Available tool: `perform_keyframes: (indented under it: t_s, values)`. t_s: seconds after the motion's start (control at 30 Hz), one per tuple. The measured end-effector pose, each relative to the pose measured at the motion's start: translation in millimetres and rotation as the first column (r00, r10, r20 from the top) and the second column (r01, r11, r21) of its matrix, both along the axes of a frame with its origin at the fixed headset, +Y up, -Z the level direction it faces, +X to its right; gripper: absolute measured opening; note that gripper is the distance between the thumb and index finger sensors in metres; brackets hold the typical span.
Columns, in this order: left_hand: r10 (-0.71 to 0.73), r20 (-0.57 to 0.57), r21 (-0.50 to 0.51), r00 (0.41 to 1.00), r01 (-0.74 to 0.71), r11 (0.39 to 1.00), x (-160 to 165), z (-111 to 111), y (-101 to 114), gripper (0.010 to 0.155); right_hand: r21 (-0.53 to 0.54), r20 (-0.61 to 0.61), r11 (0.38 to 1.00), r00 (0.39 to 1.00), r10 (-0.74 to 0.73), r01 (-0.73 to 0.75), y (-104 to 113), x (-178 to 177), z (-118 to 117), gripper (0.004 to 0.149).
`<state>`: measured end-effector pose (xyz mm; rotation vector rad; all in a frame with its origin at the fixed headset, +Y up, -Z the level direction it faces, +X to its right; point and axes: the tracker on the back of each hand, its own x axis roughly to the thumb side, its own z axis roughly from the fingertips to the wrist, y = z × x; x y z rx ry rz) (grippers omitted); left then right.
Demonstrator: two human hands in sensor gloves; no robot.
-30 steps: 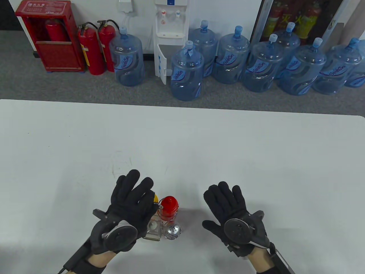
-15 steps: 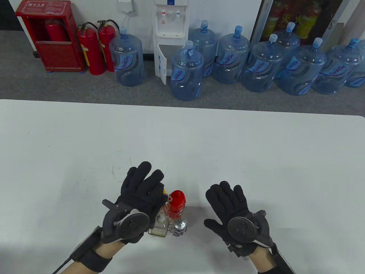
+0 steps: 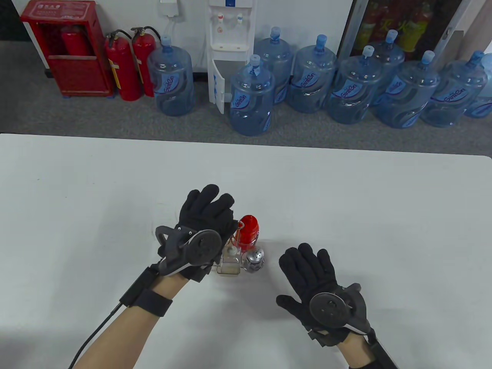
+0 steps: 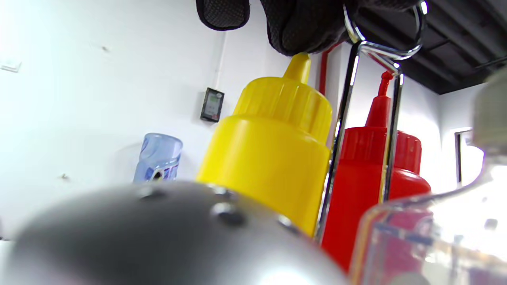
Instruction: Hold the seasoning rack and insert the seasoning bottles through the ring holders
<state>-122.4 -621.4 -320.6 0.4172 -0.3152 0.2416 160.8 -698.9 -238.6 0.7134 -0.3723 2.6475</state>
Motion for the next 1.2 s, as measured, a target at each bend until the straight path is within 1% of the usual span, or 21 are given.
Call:
perform_keyframes:
  t_s: [0.13,0.17,0.23,0.3,0.4,0.5,0.57,0.63,0.7,0.8,0.87,0.93,1.0,1.03,1.07,1.13,1.2]
  values:
    - [0.001,-0.034,-0.060,0.999,-0.003,0.998,-0.9,-19.3,-7.5,0.043,-0.001,0.000,1.000,1.000,-0.004,0.004,-0.3,1.2,-0.2,0.088]
    - [0.008,-0.027,-0.082,1.000,-0.010,0.997,-1.8,-23.6,-11.3,0.043,-0.003,0.001,1.000,1.000,-0.003,0.003,-0.1,1.4,-0.1,0.088]
    - [0.014,-0.043,-0.105,0.999,-0.018,0.994,-3.2,-28.9,-18.3,0.042,-0.008,0.001,1.000,1.000,-0.001,0.001,-0.2,1.9,-0.3,0.088]
    - [0.051,-0.071,-0.122,0.996,-0.059,0.991,-9.3,-33.6,-22.7,0.042,-0.009,0.002,1.000,1.000,0.002,-0.002,0.0,2.4,-0.4,0.088]
    - [0.084,-0.080,-0.140,0.993,-0.094,0.986,-13.3,-36.1,-26.0,0.042,-0.015,0.001,1.000,1.000,0.006,-0.006,-0.4,2.7,-0.7,0.088]
    - [0.057,-0.098,-0.161,0.994,-0.072,0.984,-14.3,-35.6,-23.5,0.043,-0.024,0.003,1.000,1.000,0.007,-0.007,-1.1,2.4,-1.3,0.088]
    - [0.042,-0.106,-0.158,0.994,-0.058,0.986,-18.7,-31.5,-20.0,0.048,-0.028,0.006,1.000,1.000,0.008,-0.008,-2.3,2.2,-2.2,0.088]
    - [0.042,-0.099,-0.149,0.994,-0.056,0.987,-26.8,-22.1,-17.0,0.059,-0.030,0.010,1.000,1.000,0.008,-0.007,-2.4,2.3,-2.3,0.088]
    - [0.035,-0.093,-0.154,0.995,-0.050,0.987,-36.8,-9.5,-15.3,0.063,-0.029,0.013,1.000,1.000,0.004,-0.004,-2.2,2.9,-2.4,0.088]
    - [-0.002,-0.071,-0.157,0.997,-0.010,0.988,-55.5,19.5,-17.0,0.068,-0.030,0.015,1.000,1.000,0.000,0.001,-2.4,2.9,-2.8,0.088]
    - [-0.031,-0.062,-0.169,0.998,0.020,0.985,-67.3,41.2,-23.5,0.070,-0.028,0.014,1.000,1.000,-0.001,0.001,-2.3,2.5,-2.8,0.088]
    - [-0.083,-0.035,-0.190,0.996,0.075,0.979,-78.8,66.2,-35.5,0.072,-0.027,0.012,1.000,1.000,-0.004,0.004,-2.6,1.9,-2.8,0.088]
    - [-0.124,-0.025,-0.196,0.992,0.116,0.974,-86.1,85.1,-46.1,0.075,-0.027,0.010,1.000,1.000,-0.004,0.004,-3.2,1.2,-2.7,0.088]
    - [-0.135,-0.009,-0.213,0.991,0.130,0.968,-87.9,90.8,-51.1,0.078,-0.026,0.009,1.000,1.000,-0.004,0.004,-3.3,0.9,-2.7,0.088]
    - [-0.159,0.025,-0.284,0.987,0.160,0.945,-89.6,97.3,-60.4,0.081,-0.027,0.011,1.000,1.000,-0.004,0.004,-3.6,0.4,-2.7,0.088]
    - [-0.157,0.065,-0.386,0.985,0.170,0.907,-92.2,105.4,-76.0,0.084,-0.033,0.011,0.999,1.000,-0.008,0.008,-4.4,-0.8,-2.9,0.088]
    - [-0.148,0.093,-0.391,0.985,0.173,0.904,-93.0,108.3,-87.6,0.085,-0.034,0.011,0.999,1.000,-0.008,0.008,-5.4,-2.0,-3.0,0.088]
